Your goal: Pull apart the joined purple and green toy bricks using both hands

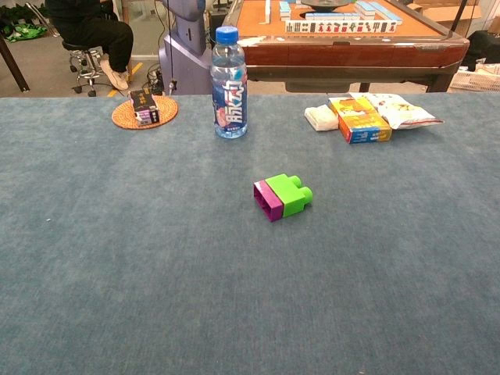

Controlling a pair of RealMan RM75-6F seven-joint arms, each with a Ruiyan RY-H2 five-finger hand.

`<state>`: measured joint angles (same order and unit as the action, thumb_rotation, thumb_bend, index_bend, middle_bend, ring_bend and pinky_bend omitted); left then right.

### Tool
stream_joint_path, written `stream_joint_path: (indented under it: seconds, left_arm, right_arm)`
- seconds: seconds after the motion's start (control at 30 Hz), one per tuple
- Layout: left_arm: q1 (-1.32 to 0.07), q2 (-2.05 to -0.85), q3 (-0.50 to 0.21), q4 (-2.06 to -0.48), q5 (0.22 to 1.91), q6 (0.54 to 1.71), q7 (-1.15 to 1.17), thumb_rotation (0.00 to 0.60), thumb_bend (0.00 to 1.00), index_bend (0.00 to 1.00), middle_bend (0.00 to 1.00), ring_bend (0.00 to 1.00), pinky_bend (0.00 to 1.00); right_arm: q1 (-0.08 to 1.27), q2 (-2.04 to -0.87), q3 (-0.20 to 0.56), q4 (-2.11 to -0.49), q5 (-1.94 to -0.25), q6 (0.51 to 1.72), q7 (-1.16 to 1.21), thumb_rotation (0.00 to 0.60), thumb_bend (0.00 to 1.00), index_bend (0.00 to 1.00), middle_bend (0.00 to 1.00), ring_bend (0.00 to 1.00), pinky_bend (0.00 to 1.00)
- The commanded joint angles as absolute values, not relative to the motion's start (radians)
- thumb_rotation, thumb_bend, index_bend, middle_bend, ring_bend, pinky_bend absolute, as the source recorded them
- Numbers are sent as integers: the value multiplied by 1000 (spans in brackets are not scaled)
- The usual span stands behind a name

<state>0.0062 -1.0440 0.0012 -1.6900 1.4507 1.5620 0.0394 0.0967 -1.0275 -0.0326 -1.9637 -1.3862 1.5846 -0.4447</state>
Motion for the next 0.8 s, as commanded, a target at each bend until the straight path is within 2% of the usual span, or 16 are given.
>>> stream_joint_path:
  seconds: [0.03,0.2,0.27,0.33,0.43,0.6,0.67,0.8]
  left_arm:
    - [9,-1047,-2,-1694,1449,1564,38,600,0,322,376,342,498]
    - [16,-1043,5,-1702,1466,1570,54,600,0,322,376,342,498]
    - [20,-1041,5,-1706,1469,1576,52,600,0,322,376,342,498]
    - [24,-1040,4,-1707,1469,1579,49,600,0,322,376,342,498]
    - [27,-1040,4,-1703,1466,1577,48,600,0,322,376,342,500]
    - [35,-1059,1,-1690,1462,1580,32,600,0,322,376,343,521]
    - [37,-1070,3,-1679,1465,1581,31,600,0,323,376,343,527]
    - [41,-1083,1,-1665,1461,1580,27,600,0,325,376,343,532]
  right_arm:
    - [98,-1025,-22,-1963,-1388,1576,-440,600,0,256,333,321,333]
    - [127,-1019,4,-1976,-1382,1524,-430,600,0,261,356,323,352]
    - [152,-1021,22,-1981,-1372,1488,-430,600,0,269,402,353,406]
    - [187,-1026,45,-1986,-1351,1437,-436,600,0,275,453,423,496]
    - [258,-1038,89,-1988,-1295,1342,-456,600,0,277,584,590,673]
    - [400,-1090,171,-1964,-1172,1182,-517,600,0,277,887,912,952]
    - [467,-1118,202,-1950,-1103,1118,-561,600,0,278,976,984,994]
    - [591,-1182,245,-1910,-970,1024,-653,600,0,278,1000,1000,1000]
